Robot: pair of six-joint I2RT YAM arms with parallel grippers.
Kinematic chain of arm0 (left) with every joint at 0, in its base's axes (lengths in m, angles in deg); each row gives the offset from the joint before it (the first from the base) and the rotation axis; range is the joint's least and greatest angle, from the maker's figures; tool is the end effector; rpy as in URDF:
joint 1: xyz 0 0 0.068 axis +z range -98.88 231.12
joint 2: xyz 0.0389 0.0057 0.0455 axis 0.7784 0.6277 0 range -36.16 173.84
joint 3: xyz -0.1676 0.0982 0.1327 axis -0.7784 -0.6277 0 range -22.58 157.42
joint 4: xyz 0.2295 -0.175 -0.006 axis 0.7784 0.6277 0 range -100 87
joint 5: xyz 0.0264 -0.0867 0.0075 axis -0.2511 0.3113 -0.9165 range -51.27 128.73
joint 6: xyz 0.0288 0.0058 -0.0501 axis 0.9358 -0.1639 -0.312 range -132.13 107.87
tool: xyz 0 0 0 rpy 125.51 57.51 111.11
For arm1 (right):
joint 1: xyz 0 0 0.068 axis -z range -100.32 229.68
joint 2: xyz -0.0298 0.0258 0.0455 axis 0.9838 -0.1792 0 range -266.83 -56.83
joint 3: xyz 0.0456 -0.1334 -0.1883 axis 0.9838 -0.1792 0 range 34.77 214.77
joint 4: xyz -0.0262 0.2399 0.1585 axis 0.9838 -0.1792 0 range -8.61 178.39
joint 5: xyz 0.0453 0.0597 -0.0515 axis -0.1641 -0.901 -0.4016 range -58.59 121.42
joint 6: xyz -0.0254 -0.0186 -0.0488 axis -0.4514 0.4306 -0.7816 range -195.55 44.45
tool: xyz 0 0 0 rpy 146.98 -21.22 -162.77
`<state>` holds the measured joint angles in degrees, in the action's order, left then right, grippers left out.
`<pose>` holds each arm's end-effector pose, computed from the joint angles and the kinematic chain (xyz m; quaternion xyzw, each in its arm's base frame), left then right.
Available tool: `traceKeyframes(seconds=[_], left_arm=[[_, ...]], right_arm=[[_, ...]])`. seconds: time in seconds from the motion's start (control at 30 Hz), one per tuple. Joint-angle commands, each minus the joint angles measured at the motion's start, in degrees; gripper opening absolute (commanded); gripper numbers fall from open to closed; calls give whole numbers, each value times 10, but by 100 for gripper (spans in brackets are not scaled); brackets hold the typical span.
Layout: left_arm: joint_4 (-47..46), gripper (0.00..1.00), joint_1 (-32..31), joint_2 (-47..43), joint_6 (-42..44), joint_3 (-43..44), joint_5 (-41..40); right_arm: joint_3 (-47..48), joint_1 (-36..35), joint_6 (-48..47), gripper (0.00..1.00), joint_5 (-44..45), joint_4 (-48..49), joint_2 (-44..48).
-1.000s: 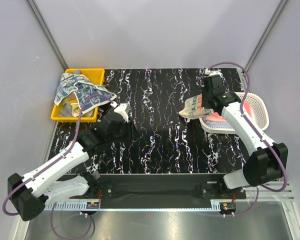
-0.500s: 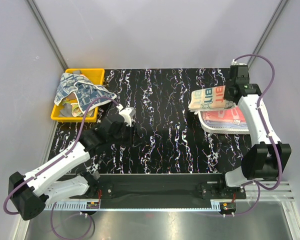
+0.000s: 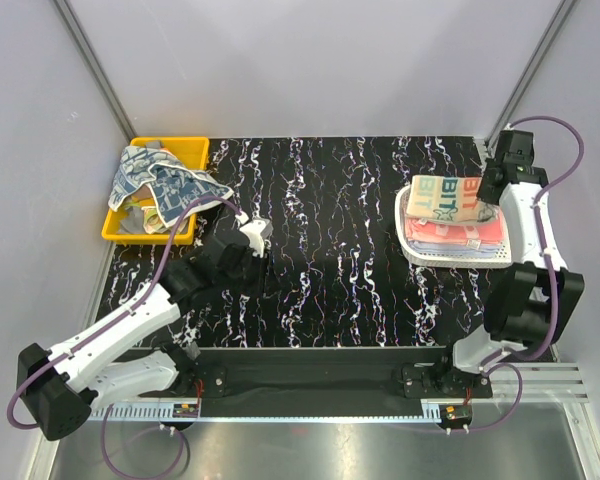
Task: Fold and stack the towels
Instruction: Neatly place the folded towel into the bin
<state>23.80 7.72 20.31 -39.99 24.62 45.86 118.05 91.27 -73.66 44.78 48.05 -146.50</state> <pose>0.1853 -0.1823 0.2373 0.1483 0.9038 -0.2779 0.2898 0.3665 -0.0850 0.2843 0.1510 0.9118 -0.1388 0.3558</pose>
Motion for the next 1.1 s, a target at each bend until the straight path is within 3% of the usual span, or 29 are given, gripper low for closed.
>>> traceKeyframes(seconds=[0.0,0.07,0.1,0.23,0.37,0.5,0.53,0.73,0.87,1.07], left_arm=[[-9,35,-3,5,12,-4,18],[-12,35,-2,7,11,-4,19],[-12,35,-3,7,11,-4,18],[-10,37,-2,13,7,8,8],[-11,38,-1,19,-1,27,-6],[-9,39,-1,25,-9,53,-38],[-13,39,-1,25,-10,54,-47],[-20,40,-1,30,-40,48,-110],[-33,40,-1,33,-51,45,-128],[-22,40,0,29,-65,49,-158]], right_arm=[[-5,9,21,18,-2,25,-32],[-2,9,45,52,6,15,-54],[-2,9,52,98,16,11,-58],[-14,8,108,100,6,4,-25],[-57,-17,149,100,-68,32,89],[-91,-112,172,100,-74,45,164],[-103,-169,188,100,-82,65,178],[-267,-313,254,100,-148,185,295],[-333,-322,262,100,-165,221,338],[-350,-322,232,100,-121,213,387]])
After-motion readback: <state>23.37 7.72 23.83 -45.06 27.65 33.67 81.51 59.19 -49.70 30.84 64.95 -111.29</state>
